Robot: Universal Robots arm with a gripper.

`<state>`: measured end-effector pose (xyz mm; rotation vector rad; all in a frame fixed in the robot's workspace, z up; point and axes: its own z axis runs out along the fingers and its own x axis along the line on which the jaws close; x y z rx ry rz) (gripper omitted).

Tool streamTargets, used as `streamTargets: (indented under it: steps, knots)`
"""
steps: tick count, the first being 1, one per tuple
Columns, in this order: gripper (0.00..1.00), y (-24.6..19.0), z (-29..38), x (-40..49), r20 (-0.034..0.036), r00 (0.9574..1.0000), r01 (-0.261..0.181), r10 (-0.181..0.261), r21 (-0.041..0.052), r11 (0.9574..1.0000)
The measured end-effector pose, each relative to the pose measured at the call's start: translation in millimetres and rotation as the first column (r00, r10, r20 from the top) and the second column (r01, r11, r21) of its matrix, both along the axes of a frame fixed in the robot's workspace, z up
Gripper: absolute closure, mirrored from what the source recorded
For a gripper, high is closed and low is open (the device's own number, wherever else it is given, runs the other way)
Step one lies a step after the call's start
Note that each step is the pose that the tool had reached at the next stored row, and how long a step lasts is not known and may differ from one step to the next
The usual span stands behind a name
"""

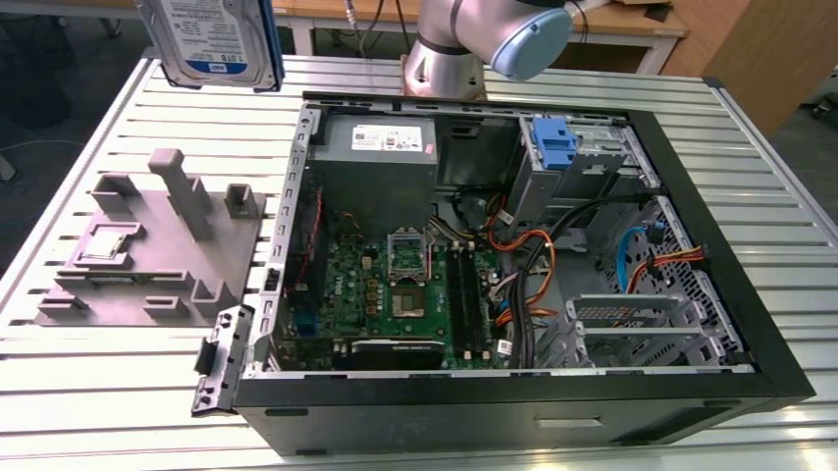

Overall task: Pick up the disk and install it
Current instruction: 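Pick up the disk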

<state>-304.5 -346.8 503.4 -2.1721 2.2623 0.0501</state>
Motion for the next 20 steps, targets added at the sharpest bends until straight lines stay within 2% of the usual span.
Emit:
streamTargets:
  steps: [20]
  knots:
    - [0.64,0.0,0.0,12.1,0.0001,1.0000,0.000,0.000,0.0000,1.0000]
